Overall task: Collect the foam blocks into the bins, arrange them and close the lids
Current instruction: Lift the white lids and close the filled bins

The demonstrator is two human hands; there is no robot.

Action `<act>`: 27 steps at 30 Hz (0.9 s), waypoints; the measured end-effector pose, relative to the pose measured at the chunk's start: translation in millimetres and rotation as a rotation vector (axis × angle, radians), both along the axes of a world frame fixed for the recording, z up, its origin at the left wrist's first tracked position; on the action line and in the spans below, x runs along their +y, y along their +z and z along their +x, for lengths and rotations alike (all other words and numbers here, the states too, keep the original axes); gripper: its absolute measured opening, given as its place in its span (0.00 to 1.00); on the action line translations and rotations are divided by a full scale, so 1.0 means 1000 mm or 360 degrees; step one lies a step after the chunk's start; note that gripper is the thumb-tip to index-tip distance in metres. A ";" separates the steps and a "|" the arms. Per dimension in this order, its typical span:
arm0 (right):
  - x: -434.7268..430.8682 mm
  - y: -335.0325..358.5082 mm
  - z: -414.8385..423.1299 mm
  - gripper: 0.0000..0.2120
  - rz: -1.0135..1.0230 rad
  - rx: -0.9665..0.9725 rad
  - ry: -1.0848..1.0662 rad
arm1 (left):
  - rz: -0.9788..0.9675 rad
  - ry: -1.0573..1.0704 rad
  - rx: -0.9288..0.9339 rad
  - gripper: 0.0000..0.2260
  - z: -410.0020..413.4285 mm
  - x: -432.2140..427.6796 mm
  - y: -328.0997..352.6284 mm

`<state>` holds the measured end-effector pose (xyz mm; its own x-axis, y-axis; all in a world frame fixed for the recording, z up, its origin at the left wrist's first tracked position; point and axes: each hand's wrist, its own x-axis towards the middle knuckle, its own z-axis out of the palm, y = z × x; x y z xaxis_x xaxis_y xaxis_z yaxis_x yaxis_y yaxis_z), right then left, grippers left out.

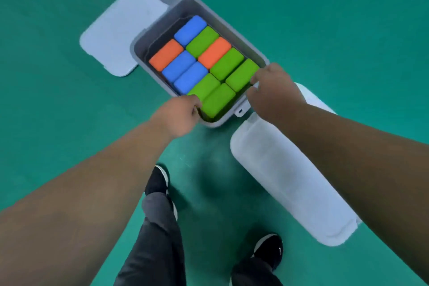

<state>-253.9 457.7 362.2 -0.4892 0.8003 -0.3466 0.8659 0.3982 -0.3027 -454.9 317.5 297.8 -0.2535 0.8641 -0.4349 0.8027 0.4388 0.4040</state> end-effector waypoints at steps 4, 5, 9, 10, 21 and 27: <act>-0.008 -0.027 -0.115 0.14 -0.0038 0.0009 0.0114 | -0.0013 0.0130 -0.0008 0.14 -0.096 -0.026 -0.023; -0.011 -0.033 -0.143 0.13 -0.0052 -0.0029 0.0166 | -0.0043 0.0155 -0.0014 0.14 -0.120 -0.033 -0.027; -0.019 -0.039 -0.242 0.09 -0.0111 -0.0173 0.0378 | -0.0168 0.0150 -0.0004 0.15 -0.208 -0.052 -0.029; -0.020 -0.037 -0.266 0.09 -0.0115 -0.0173 0.0419 | -0.0189 0.0133 0.0018 0.15 -0.231 -0.054 -0.028; 0.019 -0.061 -0.424 0.10 -0.0178 -0.0060 0.0392 | -0.0316 0.0110 0.0161 0.17 -0.390 0.016 -0.044; 0.051 -0.114 -0.492 0.13 -0.0282 0.0025 0.0504 | -0.0433 0.0228 0.0162 0.17 -0.439 0.044 -0.099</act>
<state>-745.5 508.3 248.3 -0.7098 0.5363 -0.4567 0.7025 0.5863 -0.4034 -894.2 361.5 199.0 -0.4180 0.6718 -0.6115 0.7552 0.6311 0.1772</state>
